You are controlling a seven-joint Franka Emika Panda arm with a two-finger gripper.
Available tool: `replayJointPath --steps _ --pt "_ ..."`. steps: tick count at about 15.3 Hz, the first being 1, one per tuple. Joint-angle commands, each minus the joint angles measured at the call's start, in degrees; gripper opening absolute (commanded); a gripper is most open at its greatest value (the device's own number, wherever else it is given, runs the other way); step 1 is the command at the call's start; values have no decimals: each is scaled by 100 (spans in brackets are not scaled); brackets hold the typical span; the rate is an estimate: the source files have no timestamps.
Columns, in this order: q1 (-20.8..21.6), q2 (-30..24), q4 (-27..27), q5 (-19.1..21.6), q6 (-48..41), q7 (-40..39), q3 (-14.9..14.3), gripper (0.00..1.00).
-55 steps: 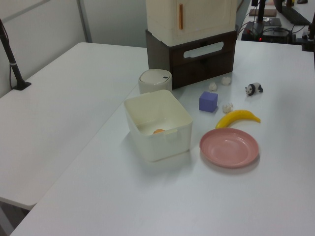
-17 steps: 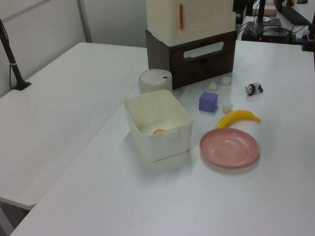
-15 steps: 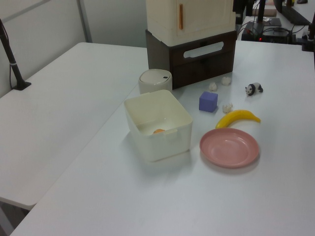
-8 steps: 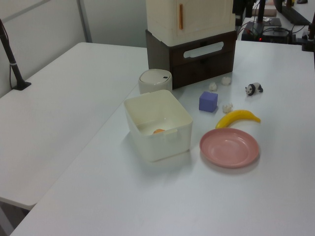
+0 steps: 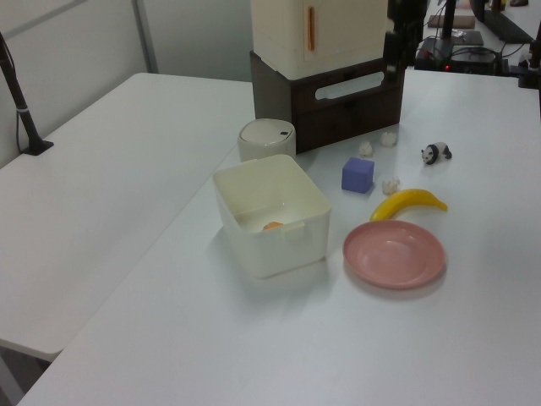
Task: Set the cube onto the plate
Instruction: 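Move the open gripper over the purple cube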
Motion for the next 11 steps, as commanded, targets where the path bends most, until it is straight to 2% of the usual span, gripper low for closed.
replayJointPath --steps 1,8,11 --pt "59 14 -483 86 556 -79 -24 100" --pt "252 744 -483 24 1031 -35 -24 100" --pt "427 902 -675 7 1644 184 -24 99"
